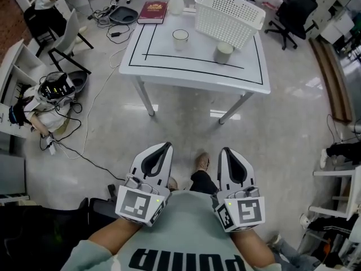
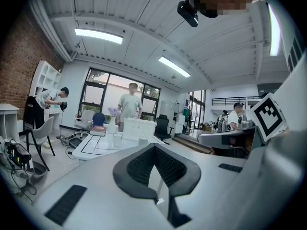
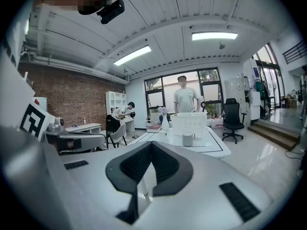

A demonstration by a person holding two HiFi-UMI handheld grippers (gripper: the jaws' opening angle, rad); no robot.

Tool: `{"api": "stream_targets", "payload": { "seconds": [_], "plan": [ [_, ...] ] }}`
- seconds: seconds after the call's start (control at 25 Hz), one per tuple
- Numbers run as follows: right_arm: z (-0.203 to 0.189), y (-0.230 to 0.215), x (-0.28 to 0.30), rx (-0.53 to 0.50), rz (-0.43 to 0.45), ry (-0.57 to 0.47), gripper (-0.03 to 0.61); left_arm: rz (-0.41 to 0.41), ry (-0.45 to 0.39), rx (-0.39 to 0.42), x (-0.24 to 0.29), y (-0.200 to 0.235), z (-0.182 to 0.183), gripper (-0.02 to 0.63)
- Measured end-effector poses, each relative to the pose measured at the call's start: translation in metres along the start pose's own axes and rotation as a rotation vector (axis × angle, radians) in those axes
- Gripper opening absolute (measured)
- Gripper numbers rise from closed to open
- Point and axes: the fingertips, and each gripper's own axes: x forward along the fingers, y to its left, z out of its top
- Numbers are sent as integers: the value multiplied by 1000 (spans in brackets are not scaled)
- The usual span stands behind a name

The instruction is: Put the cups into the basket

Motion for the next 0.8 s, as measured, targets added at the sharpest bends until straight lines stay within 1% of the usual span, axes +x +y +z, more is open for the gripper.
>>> {"api": "stream_targets", "payload": {
  "seconds": [0.2,0.4,0.8],
  "plan": [
    [6,-21,22,-7,39,-13,12,28,-12,14,26,-1,7,3],
    [25,-56,56,-21,105,-10,12,85,-18,16,70,-2,25,3],
    [38,-115,112,-33,197,-4,12,162,-2,34,146,-4,36,3]
  ]
}}
